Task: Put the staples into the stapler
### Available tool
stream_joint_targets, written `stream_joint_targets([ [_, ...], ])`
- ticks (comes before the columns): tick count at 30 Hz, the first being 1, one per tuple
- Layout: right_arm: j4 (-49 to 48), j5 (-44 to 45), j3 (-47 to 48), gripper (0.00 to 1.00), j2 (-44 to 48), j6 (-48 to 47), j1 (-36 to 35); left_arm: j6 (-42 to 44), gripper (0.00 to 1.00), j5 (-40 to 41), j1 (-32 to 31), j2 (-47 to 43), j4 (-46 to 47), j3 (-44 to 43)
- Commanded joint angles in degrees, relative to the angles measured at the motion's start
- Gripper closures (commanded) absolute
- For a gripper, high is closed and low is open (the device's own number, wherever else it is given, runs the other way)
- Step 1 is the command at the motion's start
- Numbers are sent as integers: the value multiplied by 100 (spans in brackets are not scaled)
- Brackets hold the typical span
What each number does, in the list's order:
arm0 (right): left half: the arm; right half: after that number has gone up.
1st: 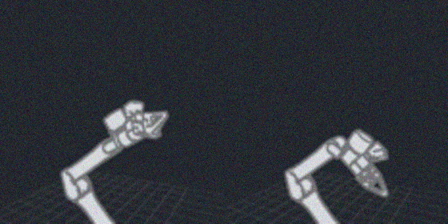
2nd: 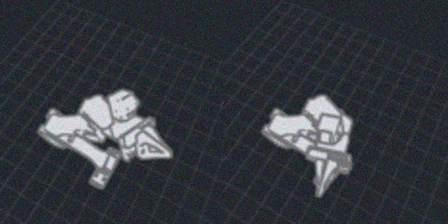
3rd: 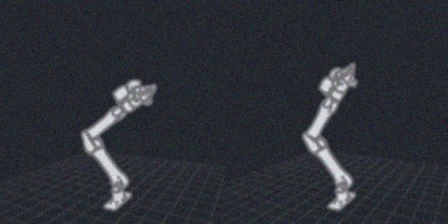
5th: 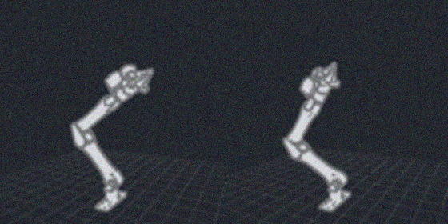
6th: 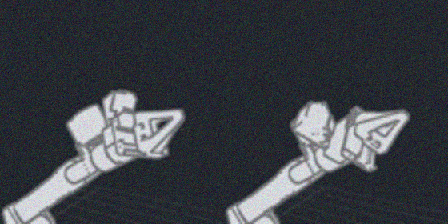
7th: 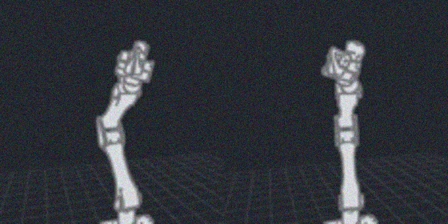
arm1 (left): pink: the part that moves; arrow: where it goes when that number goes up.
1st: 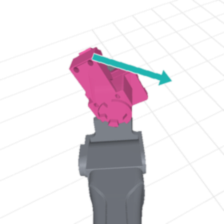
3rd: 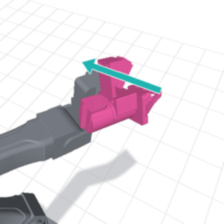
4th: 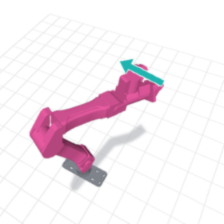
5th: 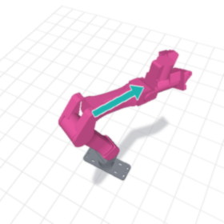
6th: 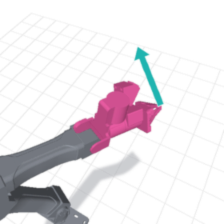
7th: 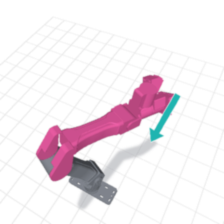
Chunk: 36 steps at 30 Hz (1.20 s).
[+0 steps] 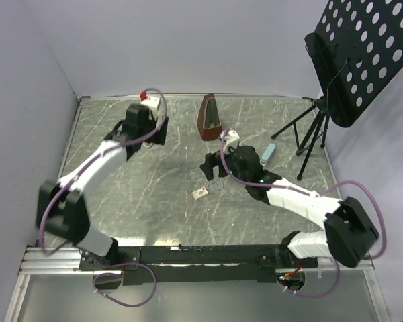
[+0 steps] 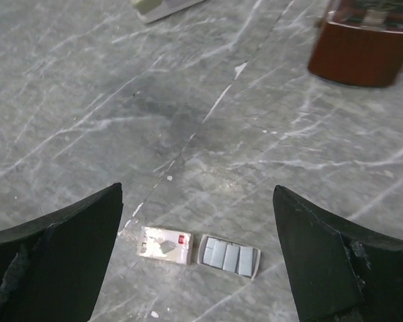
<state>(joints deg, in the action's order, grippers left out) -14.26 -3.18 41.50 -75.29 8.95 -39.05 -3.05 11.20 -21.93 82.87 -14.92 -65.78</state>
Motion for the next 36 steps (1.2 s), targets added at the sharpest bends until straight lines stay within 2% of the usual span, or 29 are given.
stream_joint_targets([
  [1,-603,625,-501,1,681,229,46,242,1,-417,382,1165,-687,-1137],
  [2,-735,730,-563,0,769,273,81,261,1,-452,409,1387,-775,-1539],
  [8,-1105,960,-1003,0,1174,476,90,999,1,-768,602,2663,-1118,-2578],
  [12,-1122,890,-1003,0,1139,493,99,1341,7,-970,734,3409,-1241,-3115],
  [16,-1158,872,-1029,0,1121,485,99,1570,17,-1067,778,3736,-1295,-3494],
  [25,-1184,898,-1021,0,1025,467,90,1720,32,-1234,787,4246,-1426,-3881],
  [36,-1140,837,-942,0,858,441,108,1737,40,-1419,787,4633,-1584,-4372],
])
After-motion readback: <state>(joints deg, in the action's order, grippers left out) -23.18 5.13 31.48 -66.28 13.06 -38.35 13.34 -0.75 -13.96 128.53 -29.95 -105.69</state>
